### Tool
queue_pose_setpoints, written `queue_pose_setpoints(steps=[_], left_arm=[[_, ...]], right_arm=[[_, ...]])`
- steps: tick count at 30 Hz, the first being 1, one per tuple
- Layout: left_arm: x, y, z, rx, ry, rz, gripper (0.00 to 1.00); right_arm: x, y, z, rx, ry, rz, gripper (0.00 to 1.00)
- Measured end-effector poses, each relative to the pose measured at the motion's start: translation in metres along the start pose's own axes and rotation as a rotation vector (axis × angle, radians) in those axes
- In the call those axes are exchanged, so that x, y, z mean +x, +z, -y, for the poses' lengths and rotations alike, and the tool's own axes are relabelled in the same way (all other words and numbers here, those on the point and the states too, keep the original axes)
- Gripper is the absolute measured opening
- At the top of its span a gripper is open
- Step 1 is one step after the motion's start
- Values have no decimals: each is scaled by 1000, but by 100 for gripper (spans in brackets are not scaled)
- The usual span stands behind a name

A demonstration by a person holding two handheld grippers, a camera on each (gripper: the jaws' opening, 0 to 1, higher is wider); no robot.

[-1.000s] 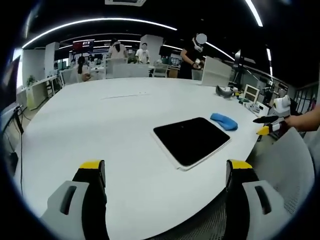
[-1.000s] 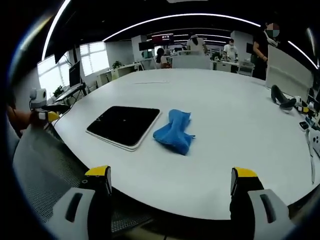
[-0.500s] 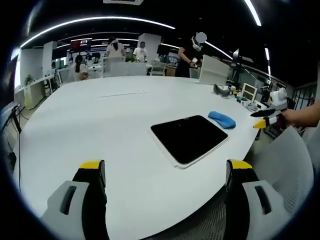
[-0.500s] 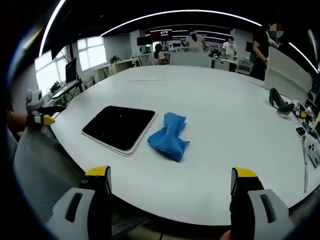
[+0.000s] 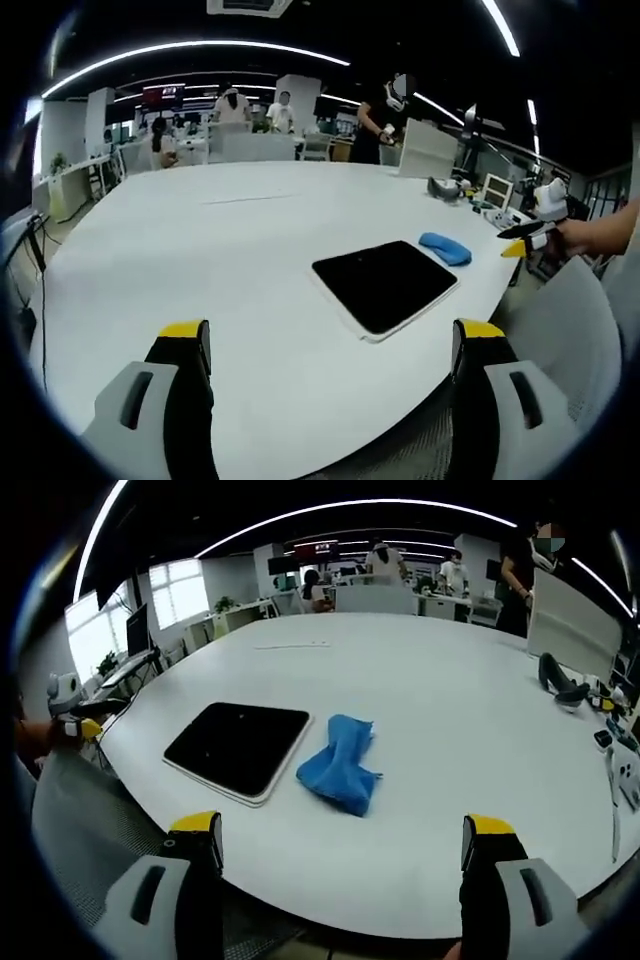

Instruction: Wipe the mirror surface with the cleaning cloth until all visible marks leave the cleaned area.

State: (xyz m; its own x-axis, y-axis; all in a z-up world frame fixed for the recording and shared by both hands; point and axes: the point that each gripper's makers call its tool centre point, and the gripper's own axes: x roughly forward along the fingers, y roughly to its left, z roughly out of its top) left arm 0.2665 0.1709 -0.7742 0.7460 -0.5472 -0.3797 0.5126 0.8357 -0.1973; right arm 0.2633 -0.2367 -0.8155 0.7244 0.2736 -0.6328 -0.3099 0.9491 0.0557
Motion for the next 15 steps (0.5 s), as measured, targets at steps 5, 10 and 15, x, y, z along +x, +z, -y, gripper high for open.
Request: queue_pose_setpoints(steps=[5,10,15], left_arm=[[1,-10,-7,63,34,-45,99],[1,-15,-9,70,43,-64,99],[-1,-14,-14,59,85,-50,99]], right_arm=[[2,-5,-5,18,16,-19,97],[4,-6,-10,21,31,-17,97],[5,-14,-18,27,32,-21,98]])
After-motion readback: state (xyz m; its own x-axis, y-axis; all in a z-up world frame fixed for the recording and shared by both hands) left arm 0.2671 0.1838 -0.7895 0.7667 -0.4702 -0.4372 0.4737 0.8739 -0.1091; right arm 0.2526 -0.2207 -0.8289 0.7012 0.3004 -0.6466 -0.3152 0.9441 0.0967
